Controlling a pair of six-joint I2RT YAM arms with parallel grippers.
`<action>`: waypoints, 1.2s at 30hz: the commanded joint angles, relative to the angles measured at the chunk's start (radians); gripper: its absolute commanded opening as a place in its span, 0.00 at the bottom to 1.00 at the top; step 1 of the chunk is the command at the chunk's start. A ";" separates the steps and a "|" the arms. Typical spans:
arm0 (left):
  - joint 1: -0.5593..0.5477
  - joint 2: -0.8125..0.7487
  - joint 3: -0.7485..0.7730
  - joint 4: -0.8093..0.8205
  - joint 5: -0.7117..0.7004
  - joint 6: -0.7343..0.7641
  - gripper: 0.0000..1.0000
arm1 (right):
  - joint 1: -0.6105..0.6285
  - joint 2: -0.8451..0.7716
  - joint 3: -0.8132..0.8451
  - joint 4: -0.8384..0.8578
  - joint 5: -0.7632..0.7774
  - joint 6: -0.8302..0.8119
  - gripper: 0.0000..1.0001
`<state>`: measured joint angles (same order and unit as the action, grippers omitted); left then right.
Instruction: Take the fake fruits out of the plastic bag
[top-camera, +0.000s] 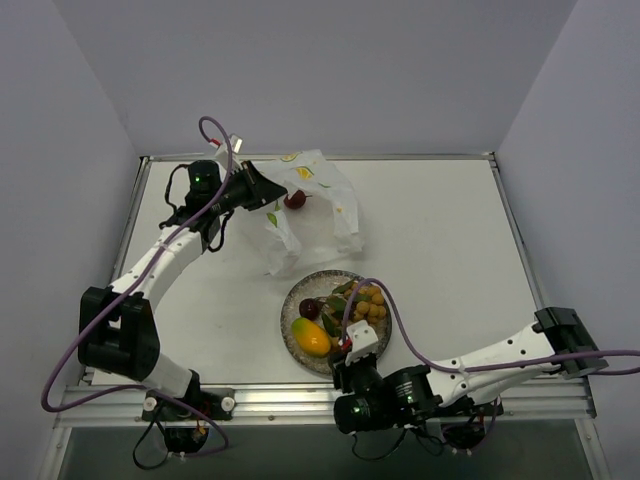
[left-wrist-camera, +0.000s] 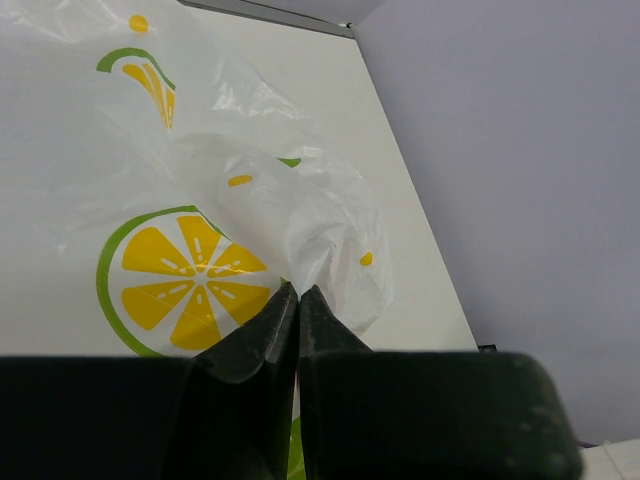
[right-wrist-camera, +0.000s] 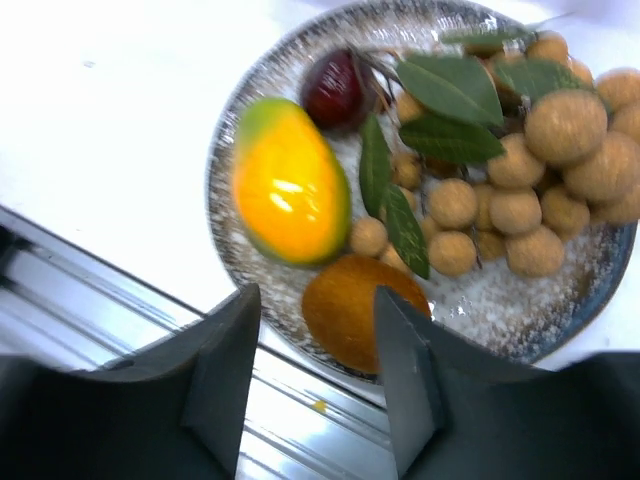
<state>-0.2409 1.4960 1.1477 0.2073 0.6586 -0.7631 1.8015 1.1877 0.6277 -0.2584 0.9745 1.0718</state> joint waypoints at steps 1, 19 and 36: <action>0.006 -0.069 0.023 0.027 0.019 0.013 0.02 | 0.012 -0.005 0.107 -0.096 0.092 -0.062 0.30; 0.002 -0.074 0.038 0.006 0.065 0.047 0.02 | -0.797 0.173 0.201 0.823 -0.591 -0.852 0.00; -0.012 -0.095 0.037 0.092 0.150 -0.047 0.02 | -1.028 0.755 0.457 1.174 -0.675 -0.846 0.15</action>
<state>-0.2428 1.4456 1.1477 0.2409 0.7715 -0.7910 0.7887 1.8977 1.0126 0.7937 0.2970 0.2348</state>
